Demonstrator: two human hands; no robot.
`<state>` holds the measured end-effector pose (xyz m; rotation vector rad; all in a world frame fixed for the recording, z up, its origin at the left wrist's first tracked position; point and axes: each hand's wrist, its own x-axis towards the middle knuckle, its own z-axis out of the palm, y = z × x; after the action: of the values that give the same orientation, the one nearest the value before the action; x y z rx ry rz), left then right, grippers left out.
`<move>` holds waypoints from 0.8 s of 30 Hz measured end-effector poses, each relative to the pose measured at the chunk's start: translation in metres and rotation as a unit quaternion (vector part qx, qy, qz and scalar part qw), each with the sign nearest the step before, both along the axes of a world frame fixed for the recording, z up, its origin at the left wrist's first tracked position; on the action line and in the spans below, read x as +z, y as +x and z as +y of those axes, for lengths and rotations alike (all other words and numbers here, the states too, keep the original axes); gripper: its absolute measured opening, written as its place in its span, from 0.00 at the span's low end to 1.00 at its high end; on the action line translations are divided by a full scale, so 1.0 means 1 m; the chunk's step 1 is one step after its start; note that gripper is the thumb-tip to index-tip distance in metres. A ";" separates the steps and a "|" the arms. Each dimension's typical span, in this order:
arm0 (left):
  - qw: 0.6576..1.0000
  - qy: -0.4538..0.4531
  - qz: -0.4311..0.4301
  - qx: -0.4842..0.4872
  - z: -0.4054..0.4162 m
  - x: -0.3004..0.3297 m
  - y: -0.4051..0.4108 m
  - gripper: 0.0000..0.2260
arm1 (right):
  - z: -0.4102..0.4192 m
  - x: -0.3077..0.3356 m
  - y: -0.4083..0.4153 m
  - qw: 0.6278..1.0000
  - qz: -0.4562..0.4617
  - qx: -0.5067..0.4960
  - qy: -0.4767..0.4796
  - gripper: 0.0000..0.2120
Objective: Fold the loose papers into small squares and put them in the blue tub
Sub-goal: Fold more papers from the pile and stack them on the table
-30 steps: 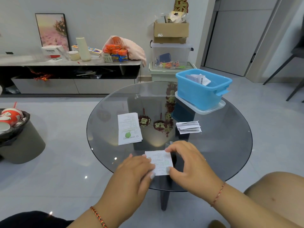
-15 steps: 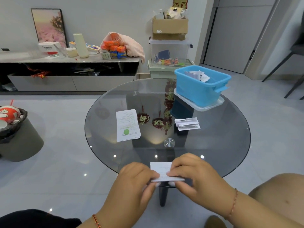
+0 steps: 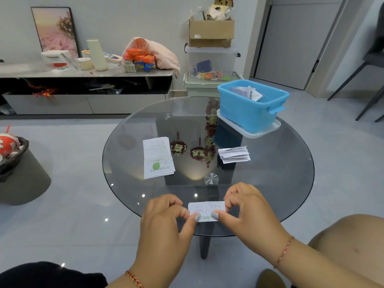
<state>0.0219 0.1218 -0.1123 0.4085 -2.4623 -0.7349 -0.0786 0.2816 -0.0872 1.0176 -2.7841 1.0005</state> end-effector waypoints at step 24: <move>0.976 -0.080 0.052 -0.194 -0.018 0.001 -0.001 0.12 | 0.003 0.005 0.002 0.999 0.033 0.036 0.015 0.12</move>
<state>0.0207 0.1036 -0.1115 -0.1736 -2.5051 -0.6802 -0.0763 0.2843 -0.0823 1.1403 -2.7355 0.9174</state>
